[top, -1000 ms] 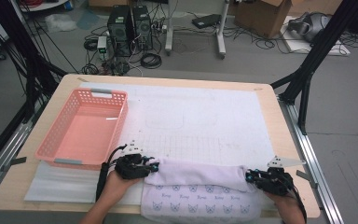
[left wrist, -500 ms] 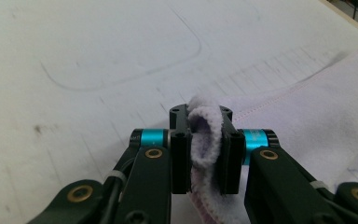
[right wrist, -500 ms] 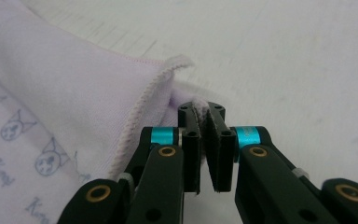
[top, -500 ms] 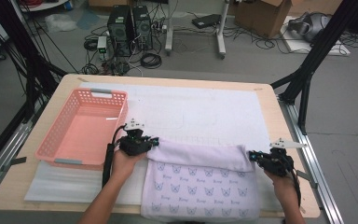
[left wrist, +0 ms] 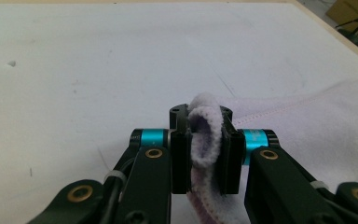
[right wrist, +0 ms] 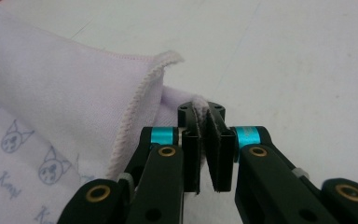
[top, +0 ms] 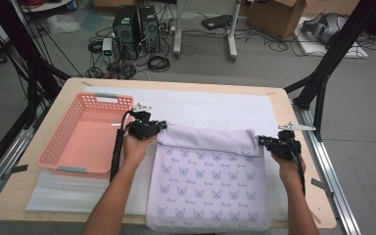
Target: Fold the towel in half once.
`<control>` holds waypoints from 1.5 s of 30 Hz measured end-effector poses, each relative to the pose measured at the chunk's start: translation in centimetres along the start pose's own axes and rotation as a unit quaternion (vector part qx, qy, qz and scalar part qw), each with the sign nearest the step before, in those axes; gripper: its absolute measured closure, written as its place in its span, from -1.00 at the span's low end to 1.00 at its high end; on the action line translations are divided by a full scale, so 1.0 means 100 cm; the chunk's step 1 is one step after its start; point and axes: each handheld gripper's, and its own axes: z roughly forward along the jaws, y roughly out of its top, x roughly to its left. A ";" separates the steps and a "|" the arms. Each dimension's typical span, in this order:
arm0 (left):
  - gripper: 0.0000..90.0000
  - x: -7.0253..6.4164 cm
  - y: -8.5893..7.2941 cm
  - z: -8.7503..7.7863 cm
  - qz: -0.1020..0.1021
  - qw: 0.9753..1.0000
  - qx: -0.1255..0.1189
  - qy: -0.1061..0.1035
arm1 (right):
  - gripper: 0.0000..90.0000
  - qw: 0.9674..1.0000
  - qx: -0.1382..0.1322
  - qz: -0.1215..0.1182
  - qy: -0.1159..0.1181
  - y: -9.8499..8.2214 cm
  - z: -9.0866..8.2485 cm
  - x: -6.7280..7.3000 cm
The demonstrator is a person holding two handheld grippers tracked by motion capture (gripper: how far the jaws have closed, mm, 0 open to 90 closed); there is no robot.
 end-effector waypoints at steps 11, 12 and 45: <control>0.32 0.005 0.000 0.009 0.012 1.000 0.007 -0.018 | 0.44 1.000 0.023 0.007 -0.020 0.016 0.016 -0.004; 0.24 0.005 0.000 0.007 0.011 1.000 0.003 -0.026 | 0.41 0.999 0.023 0.008 -0.026 0.015 0.015 -0.005; 0.81 -0.016 -0.034 -0.021 0.034 0.999 -0.002 -0.017 | 0.94 0.998 0.015 -0.041 -0.039 -0.001 0.009 0.023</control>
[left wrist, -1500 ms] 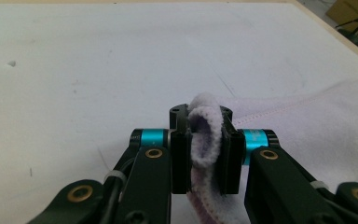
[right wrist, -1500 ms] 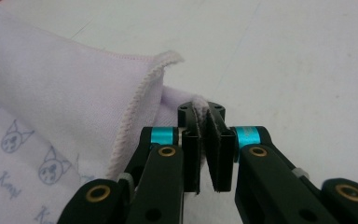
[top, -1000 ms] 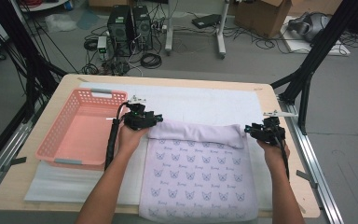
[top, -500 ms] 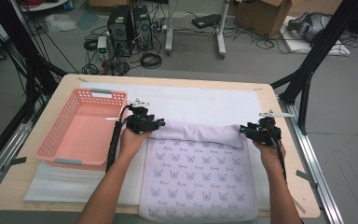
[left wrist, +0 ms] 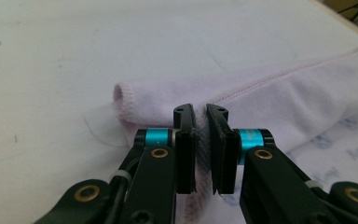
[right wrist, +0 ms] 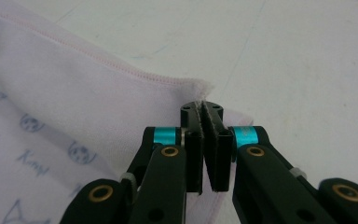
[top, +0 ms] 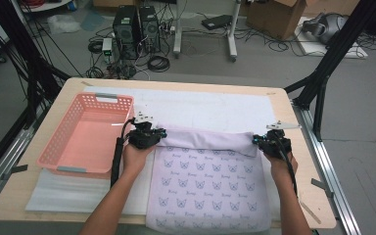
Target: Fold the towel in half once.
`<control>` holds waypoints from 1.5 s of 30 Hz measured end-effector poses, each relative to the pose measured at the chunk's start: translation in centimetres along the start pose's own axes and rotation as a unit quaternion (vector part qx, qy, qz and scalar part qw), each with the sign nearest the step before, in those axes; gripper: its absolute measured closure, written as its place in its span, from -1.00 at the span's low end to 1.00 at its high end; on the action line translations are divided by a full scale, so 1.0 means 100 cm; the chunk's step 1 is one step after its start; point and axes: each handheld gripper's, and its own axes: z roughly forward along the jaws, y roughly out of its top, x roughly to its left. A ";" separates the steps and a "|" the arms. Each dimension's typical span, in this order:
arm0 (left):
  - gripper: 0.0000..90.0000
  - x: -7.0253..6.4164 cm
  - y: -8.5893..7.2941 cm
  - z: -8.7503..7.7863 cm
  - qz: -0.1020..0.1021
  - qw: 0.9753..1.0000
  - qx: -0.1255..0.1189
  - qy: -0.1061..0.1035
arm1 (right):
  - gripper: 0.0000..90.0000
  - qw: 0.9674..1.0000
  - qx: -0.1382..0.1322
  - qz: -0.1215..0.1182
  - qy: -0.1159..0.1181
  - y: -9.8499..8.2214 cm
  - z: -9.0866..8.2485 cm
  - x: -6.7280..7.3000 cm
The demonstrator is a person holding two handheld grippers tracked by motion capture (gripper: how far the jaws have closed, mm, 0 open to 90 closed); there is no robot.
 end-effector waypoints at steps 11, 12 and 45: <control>0.84 -0.014 -0.030 -0.032 0.036 0.998 -0.012 -0.045 | 0.93 0.998 -0.034 -0.027 0.036 -0.045 -0.034 0.009; 0.85 -0.015 -0.033 -0.034 0.035 0.998 -0.015 -0.049 | 0.93 0.998 -0.034 -0.029 0.037 -0.047 -0.036 0.009; 0.85 -0.054 -0.083 -0.094 0.078 0.990 0.004 -0.120 | 0.94 0.995 -0.019 -0.068 0.072 -0.103 -0.105 0.033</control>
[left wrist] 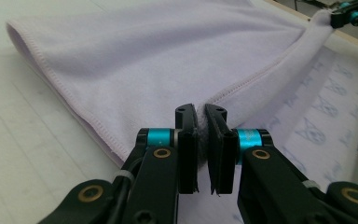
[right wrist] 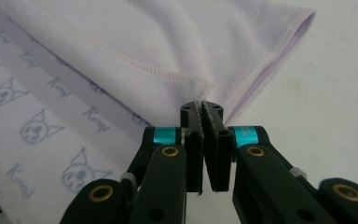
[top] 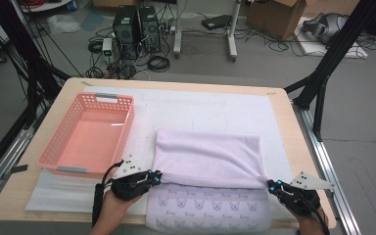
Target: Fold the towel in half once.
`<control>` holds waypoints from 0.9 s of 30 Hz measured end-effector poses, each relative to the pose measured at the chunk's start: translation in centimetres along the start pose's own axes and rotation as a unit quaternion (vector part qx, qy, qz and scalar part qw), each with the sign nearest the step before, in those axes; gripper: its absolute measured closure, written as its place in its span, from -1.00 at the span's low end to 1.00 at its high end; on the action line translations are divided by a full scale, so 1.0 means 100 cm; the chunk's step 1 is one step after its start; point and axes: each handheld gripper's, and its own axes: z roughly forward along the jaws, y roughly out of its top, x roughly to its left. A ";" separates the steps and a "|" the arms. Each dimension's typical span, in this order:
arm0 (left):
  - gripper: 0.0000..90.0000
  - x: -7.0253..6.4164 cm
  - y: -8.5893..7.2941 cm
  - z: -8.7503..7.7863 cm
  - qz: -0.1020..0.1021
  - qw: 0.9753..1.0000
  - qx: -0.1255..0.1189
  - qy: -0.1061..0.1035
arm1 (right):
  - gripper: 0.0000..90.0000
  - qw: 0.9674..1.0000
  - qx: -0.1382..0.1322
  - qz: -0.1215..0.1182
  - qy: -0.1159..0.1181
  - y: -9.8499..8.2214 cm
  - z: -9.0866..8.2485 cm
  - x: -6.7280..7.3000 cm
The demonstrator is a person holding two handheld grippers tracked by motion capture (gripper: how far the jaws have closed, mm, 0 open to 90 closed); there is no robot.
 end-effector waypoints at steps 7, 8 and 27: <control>0.51 -0.003 -0.001 -0.005 -0.004 1.000 -0.003 -0.010 | 0.69 1.000 0.013 0.027 0.002 -0.009 -0.012 0.003; 0.37 -0.002 0.000 -0.006 -0.007 1.000 -0.010 -0.007 | 0.63 0.999 0.005 0.037 -0.001 -0.009 -0.014 0.001; 0.09 0.055 0.033 0.029 -0.069 0.994 -0.061 0.057 | 0.52 0.994 0.035 0.082 -0.060 0.031 0.066 -0.023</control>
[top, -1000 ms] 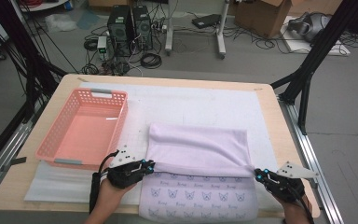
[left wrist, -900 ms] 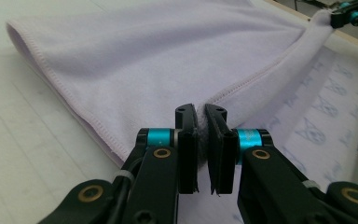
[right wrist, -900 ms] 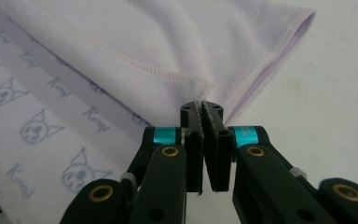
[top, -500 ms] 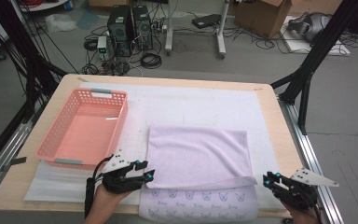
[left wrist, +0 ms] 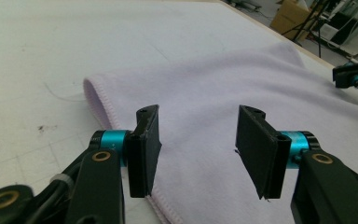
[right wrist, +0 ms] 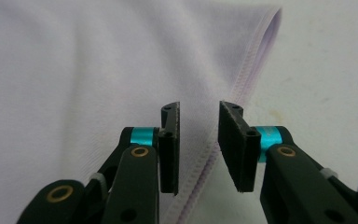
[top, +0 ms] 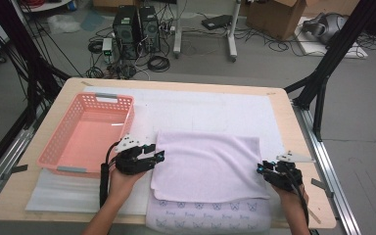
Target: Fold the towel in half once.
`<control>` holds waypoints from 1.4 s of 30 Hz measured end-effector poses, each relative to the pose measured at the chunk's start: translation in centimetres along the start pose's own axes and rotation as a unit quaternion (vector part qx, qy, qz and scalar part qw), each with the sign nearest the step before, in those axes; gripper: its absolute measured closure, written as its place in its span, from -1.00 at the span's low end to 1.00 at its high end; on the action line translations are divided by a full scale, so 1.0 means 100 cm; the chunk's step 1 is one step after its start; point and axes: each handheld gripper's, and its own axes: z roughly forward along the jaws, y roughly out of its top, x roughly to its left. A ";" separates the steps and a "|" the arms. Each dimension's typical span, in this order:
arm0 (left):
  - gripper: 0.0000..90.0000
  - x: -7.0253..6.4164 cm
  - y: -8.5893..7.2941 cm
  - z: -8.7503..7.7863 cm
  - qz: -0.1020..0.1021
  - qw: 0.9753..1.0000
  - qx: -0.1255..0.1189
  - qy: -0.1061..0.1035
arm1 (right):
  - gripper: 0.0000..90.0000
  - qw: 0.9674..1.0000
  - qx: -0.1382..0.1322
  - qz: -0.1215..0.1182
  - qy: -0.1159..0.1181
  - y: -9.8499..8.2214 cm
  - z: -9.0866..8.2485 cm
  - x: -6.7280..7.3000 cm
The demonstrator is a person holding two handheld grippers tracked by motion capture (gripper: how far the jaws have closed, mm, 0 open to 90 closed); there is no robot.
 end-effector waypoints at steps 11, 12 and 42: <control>-0.03 0.001 -0.006 0.002 0.019 1.000 0.021 0.008 | 0.53 0.999 0.004 0.014 -0.034 -0.007 -0.011 -0.007; -0.04 0.002 -0.006 0.003 0.019 1.000 0.022 0.007 | 0.50 0.999 -0.004 0.018 -0.033 -0.007 -0.013 -0.009; -0.15 0.034 0.029 0.065 0.012 0.994 0.066 0.080 | 0.17 0.999 0.023 0.026 -0.041 0.050 0.052 -0.036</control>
